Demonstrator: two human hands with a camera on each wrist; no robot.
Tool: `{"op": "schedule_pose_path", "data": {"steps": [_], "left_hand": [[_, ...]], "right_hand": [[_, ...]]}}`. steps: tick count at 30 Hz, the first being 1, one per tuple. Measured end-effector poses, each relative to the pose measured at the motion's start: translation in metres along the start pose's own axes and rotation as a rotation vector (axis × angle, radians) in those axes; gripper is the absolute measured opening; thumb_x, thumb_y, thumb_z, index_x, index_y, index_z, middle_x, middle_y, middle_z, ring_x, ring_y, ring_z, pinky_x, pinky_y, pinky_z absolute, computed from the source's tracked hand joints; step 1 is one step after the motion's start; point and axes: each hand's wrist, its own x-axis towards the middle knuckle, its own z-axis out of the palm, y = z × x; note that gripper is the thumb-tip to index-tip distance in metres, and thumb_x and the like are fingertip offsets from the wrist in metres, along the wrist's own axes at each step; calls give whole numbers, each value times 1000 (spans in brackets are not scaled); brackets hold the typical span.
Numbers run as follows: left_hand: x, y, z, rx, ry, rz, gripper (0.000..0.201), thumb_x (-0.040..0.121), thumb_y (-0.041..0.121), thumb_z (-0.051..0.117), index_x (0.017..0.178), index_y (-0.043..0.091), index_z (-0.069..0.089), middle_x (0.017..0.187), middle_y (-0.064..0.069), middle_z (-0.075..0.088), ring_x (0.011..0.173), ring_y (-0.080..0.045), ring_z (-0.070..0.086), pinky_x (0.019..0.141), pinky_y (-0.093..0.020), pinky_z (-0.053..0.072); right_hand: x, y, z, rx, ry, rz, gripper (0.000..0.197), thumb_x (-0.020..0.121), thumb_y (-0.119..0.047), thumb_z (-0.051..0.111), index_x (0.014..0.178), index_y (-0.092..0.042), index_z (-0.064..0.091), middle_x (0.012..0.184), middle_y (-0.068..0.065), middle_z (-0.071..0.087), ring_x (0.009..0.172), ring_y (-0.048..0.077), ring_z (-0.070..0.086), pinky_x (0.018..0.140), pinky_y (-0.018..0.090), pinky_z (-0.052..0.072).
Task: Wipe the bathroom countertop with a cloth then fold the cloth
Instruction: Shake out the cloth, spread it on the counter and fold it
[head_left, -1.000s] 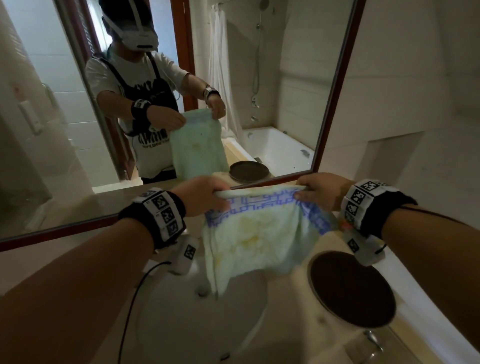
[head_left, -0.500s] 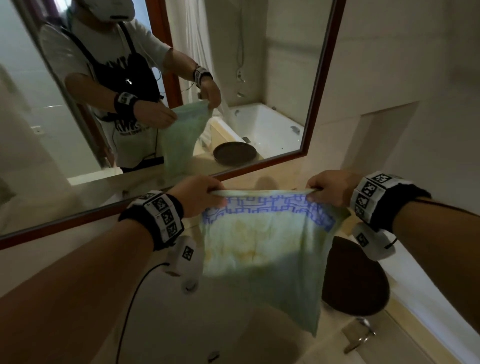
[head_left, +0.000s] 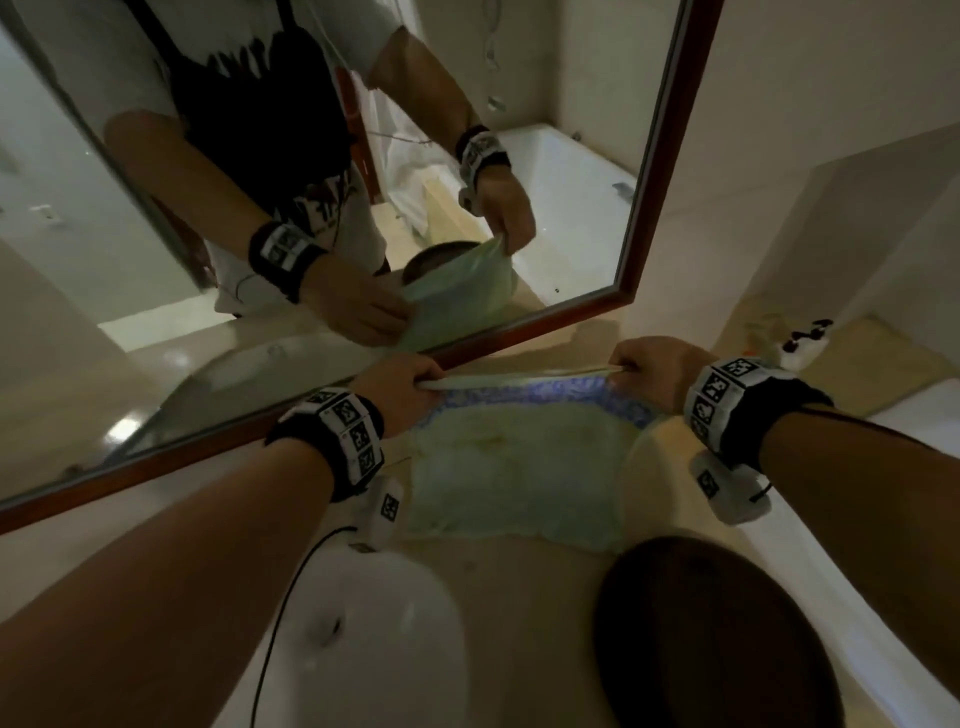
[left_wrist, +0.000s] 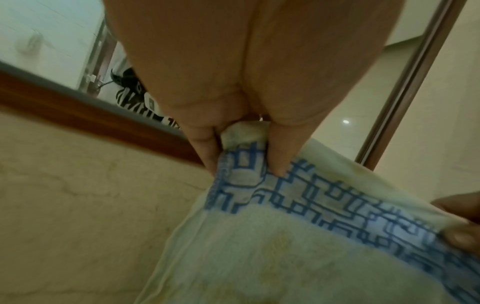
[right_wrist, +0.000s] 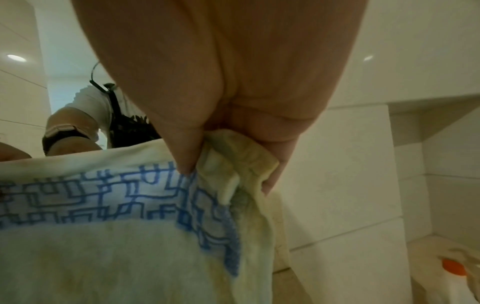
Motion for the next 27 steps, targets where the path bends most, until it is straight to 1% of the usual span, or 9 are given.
{"op": "schedule_pose_path", "data": {"steps": [3,6,8,12,16,20,22,24,27], "left_hand": [[24,1,21,-45,1,-85,6,98,28,57,100,29,63,95,1,65,75,-14,56,62,-29,44],[35,-1,34,-67,33,-129,14,99,25,55,109,27,65,101,3,65,88,-19,61,75,-34,51],[38,-8,47,13,40,-82,18,100,24,53,113,28,65,109,4,63,96,-20,60,82,-35,51],[30,-48,92,288,-104,12,31,102,23,48,129,29,61,134,1,59,117,-25,55,100,-38,47],[17,-89,136,341,-272,29,33,97,21,54,128,29,60,143,1,51,129,-23,46,109,-34,38],[12,-109,152,269,-390,-40,40,92,25,63,131,24,62,153,-3,40,139,-28,39,116,-35,31],[15,-109,151,101,-369,-162,35,89,41,60,114,19,72,137,-2,54,129,-31,49,108,-37,41],[22,-109,151,-136,-267,-320,37,92,43,55,90,11,73,102,-6,69,102,-33,64,83,-34,50],[32,-113,157,-253,-167,-483,38,95,46,57,97,9,64,94,-12,69,84,-30,64,70,-33,44]], "right_hand": [[29,16,10,37,-17,9,15,96,-27,53,106,-19,60,107,8,63,87,21,51,75,30,37],[45,24,22,28,3,-4,18,96,-25,52,108,-16,62,98,3,58,87,21,51,75,29,38],[48,24,35,38,-6,-39,15,94,-27,53,101,-17,62,92,0,57,87,23,54,74,30,39],[41,19,86,6,-182,-98,18,95,-34,52,97,-19,60,97,3,61,90,24,58,76,32,45],[30,14,153,-104,-439,-160,28,96,-33,51,117,-16,59,125,6,56,112,27,54,97,36,44],[19,12,168,-102,-566,-113,25,90,-37,57,103,-17,65,111,3,61,103,26,59,94,38,49],[25,18,161,-30,-472,28,28,92,-38,56,101,-14,66,106,4,64,96,25,61,87,38,51],[39,34,155,74,-326,270,34,94,-41,55,105,-9,62,104,8,63,91,26,60,77,36,49],[50,49,163,391,-362,577,37,90,-43,63,89,-7,57,86,11,59,84,30,61,79,43,57]]}}
